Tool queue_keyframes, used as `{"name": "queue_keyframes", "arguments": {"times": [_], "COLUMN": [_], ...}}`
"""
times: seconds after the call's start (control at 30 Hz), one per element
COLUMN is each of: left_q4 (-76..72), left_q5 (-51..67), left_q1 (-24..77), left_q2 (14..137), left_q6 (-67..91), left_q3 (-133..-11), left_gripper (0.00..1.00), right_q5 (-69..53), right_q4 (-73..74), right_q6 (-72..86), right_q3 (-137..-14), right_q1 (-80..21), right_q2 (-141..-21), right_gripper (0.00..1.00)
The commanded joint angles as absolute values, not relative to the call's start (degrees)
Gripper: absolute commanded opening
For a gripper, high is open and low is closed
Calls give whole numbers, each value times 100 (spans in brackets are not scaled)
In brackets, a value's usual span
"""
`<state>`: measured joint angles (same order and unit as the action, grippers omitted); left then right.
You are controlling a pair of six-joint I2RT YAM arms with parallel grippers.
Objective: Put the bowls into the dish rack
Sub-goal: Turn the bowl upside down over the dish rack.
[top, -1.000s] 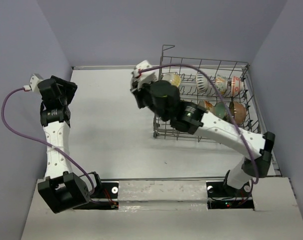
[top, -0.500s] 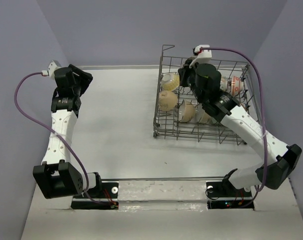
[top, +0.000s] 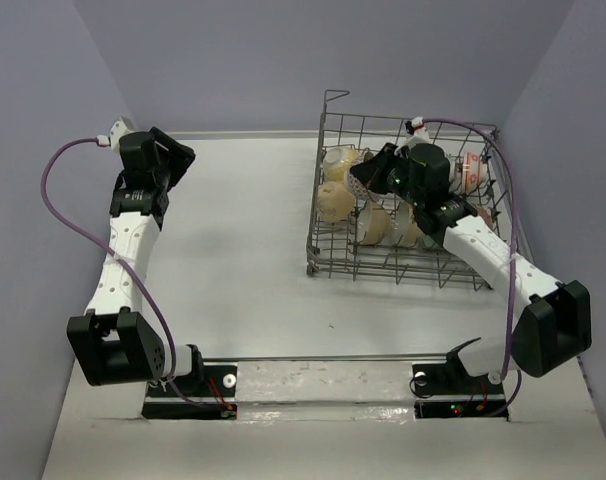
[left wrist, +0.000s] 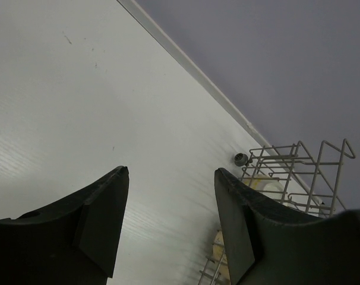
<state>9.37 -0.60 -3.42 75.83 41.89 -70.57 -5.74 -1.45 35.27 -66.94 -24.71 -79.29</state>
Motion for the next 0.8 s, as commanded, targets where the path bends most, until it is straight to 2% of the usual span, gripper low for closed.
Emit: {"name": "queue_keyframes", "arguments": {"times": [0.0, 0.13, 0.37, 0.77], "left_q4": [677, 712, 703, 791], "left_q5": [193, 290, 316, 193], "left_q1": [-194, -71, -26, 351], "left_q2": [7628, 7761, 7866, 7989], "left_q6": [3921, 3876, 3850, 3771], "left_q3": [-7400, -7497, -7523, -7655], "left_gripper": [68, 68, 68, 68], "right_q5": [-1493, -1600, -2152, -2461], "right_q4": [-1678, -1925, -3206, -3911], "right_q6": [4420, 4850, 5712, 6416], "right_q3": [-6339, -5872, -4949, -4403], "right_q1": [-2417, -2417, -2417, -2417], "right_q2": [-7743, -7656, -7620, -7778], "right_gripper": [1, 1, 1, 1]}}
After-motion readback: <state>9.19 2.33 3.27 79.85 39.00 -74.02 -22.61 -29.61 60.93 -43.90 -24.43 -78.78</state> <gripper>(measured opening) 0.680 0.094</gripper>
